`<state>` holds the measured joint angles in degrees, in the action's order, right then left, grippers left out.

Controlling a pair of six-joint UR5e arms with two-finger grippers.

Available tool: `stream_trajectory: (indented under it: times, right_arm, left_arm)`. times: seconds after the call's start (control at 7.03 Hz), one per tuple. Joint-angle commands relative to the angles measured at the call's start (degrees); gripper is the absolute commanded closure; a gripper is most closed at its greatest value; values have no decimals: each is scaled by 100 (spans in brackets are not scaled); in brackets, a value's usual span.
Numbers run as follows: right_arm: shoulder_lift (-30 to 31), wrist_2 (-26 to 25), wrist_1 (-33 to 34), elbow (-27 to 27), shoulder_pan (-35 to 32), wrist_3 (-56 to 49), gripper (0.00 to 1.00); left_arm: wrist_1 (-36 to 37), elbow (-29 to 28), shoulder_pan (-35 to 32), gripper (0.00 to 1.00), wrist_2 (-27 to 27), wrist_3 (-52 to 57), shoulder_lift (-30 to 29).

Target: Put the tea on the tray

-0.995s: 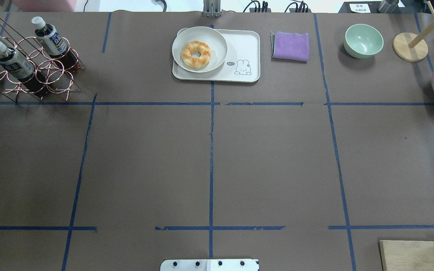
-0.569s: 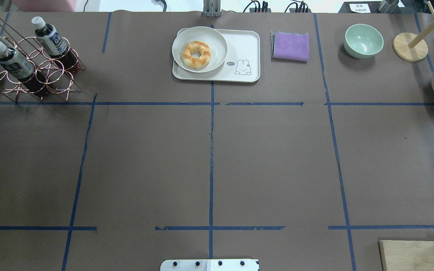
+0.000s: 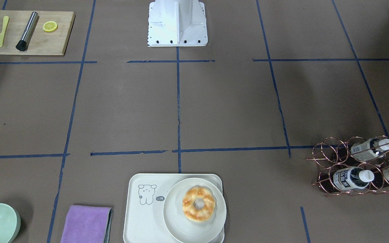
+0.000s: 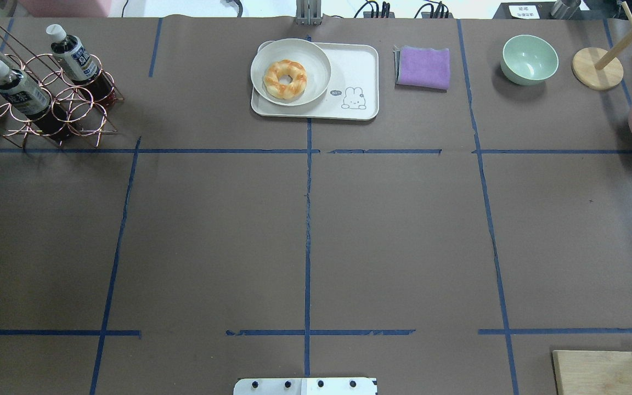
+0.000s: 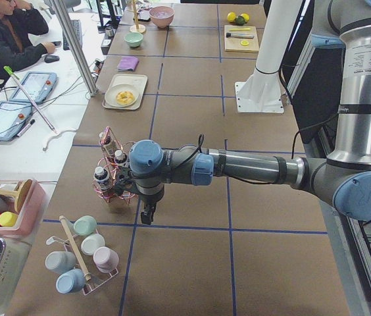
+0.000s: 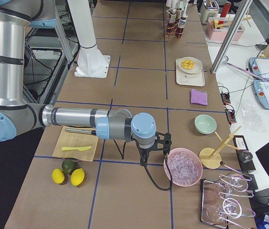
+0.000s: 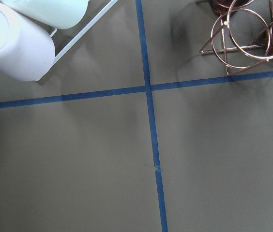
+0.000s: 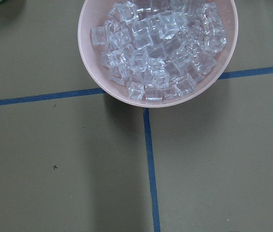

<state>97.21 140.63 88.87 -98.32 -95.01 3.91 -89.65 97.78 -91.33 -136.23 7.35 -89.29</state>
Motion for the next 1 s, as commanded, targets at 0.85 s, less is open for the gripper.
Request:
stream_trajectory:
  times: [0.85]
  right_arm:
    - [-193,-9,-1,-231,9,13,0]
  left_arm:
    - [-2913,1394,2425,0,2306,-4950,0]
